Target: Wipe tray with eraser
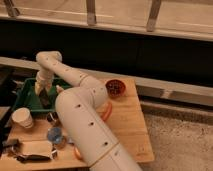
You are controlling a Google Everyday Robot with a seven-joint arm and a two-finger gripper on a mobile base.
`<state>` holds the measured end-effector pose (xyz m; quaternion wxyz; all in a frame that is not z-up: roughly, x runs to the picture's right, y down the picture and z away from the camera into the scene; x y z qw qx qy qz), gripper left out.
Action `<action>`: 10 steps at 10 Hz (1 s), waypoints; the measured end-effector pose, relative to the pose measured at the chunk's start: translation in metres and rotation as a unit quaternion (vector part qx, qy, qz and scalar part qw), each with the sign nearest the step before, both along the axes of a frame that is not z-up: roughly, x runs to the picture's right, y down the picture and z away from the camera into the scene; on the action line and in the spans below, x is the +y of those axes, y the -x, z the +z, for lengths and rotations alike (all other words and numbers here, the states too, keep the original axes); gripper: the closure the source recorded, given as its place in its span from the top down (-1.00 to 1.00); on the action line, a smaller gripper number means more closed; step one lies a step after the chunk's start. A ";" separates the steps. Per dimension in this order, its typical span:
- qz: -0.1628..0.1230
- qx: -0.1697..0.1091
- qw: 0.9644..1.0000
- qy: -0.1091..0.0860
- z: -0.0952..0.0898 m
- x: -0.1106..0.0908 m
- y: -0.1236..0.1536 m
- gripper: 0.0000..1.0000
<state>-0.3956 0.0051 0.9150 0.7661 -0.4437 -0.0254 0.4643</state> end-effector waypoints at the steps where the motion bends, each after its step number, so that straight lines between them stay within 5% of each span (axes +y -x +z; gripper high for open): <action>1: -0.004 -0.005 1.000 0.003 -0.003 0.004 0.003 -1.00; 3: -0.024 0.027 0.999 0.014 -0.005 0.005 -0.015 -1.00; 6: -0.016 0.068 0.997 0.013 0.010 -0.015 -0.047 -1.00; 10: -0.002 0.042 0.999 0.002 0.020 -0.026 -0.024 -1.00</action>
